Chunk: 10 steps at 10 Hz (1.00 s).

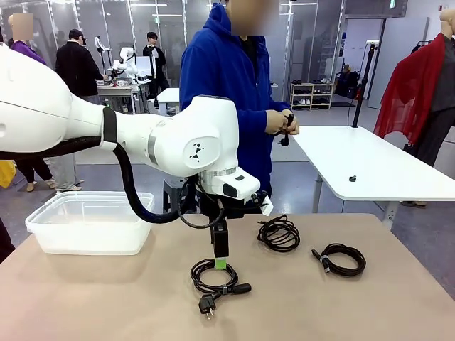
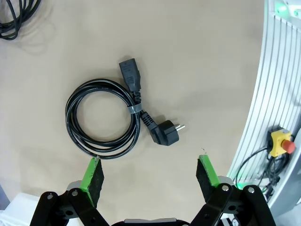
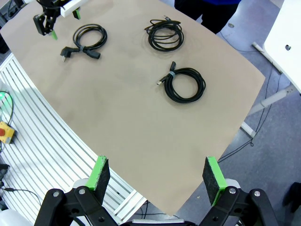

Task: Organize and store the cables.
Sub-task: Place the Power Cable into the Organizing box.

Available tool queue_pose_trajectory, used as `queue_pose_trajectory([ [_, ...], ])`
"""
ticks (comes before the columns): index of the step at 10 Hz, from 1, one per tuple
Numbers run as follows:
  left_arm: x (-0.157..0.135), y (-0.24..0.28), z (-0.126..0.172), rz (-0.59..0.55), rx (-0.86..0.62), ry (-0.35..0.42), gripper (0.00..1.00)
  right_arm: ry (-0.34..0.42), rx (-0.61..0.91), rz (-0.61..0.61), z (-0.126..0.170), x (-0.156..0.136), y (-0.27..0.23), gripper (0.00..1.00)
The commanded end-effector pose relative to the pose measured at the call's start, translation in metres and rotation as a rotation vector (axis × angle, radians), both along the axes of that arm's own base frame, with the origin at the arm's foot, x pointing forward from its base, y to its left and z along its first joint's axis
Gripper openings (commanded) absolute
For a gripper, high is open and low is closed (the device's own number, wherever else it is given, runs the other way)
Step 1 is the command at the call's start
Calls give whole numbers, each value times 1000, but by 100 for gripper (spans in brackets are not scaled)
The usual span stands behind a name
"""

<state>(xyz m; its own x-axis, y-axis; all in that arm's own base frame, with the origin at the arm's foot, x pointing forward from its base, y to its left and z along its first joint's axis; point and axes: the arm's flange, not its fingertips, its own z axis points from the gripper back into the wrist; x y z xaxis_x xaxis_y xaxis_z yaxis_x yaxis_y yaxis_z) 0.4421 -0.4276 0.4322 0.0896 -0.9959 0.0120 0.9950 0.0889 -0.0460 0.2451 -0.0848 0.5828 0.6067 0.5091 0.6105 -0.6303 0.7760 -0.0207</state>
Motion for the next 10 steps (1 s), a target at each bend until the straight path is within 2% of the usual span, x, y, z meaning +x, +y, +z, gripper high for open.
queue_pose_trajectory([
  [1, -3, 1, -2, -1, -26, 6, 100, -3, 2, -6, -1, 0, -1, 100],
  [4, -3, -2, -8, 4, -18, 1, 100, -3, 2, -6, -1, 0, -1, 100],
  [7, -2, -8, -44, 6, -29, 1, 100, -3, 2, -6, -1, 0, -1, 100],
  [10, -3, -15, -66, 49, -29, -18, 100, -3, 2, -6, -1, 0, -1, 100],
])
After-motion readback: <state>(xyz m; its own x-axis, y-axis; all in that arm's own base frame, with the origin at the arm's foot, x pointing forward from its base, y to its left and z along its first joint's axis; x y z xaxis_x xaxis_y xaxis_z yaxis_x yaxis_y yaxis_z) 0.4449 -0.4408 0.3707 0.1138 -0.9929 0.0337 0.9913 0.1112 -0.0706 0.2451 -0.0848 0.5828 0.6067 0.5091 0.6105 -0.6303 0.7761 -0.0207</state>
